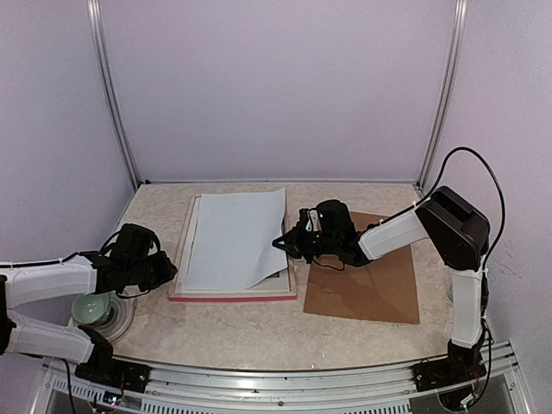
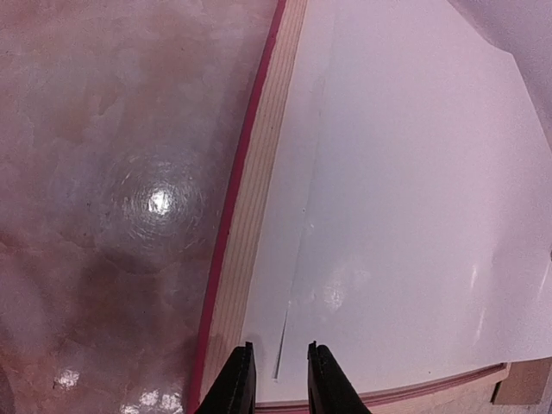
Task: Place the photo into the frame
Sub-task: Place the photo on the mat board.
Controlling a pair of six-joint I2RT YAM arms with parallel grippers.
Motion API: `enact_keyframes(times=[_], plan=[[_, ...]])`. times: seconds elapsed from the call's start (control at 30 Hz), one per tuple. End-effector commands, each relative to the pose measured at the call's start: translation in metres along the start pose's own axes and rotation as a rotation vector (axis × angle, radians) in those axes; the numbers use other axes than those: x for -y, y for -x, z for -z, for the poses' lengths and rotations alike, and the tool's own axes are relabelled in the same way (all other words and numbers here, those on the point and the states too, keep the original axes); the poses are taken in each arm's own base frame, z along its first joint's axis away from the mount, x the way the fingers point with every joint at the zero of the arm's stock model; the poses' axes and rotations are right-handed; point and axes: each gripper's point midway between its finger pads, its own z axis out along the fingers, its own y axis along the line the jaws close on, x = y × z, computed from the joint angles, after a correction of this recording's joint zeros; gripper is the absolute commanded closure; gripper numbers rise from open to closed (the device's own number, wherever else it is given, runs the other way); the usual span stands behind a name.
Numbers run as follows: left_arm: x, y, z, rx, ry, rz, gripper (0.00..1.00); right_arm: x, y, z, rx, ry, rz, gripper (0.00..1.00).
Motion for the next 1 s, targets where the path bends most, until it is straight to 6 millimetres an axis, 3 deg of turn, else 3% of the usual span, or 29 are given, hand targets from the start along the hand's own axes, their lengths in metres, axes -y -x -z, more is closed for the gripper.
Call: enact_keyframes(times=[0.0,0.47,0.6,0.73,0.97], plan=[[0.000,0.004,0.001,0.021,-0.013,0.018,0.77,-0.026,-0.006,0.002,-0.030,0.100,-0.021,0.97],[-0.001,0.001,0.000,0.018,-0.020,0.023,0.77,-0.021,-0.008,0.010,-0.045,0.144,-0.076,0.97],[0.000,0.001,0.000,0.016,-0.024,0.023,0.77,-0.015,-0.001,0.023,-0.018,0.143,-0.103,0.96],[0.000,0.000,0.000,0.016,-0.027,0.025,0.77,-0.020,0.008,0.030,-0.017,0.221,-0.138,0.96],[0.000,-0.001,-0.002,0.010,-0.028,0.027,0.77,-0.035,0.015,0.021,-0.048,0.280,-0.150,0.96]])
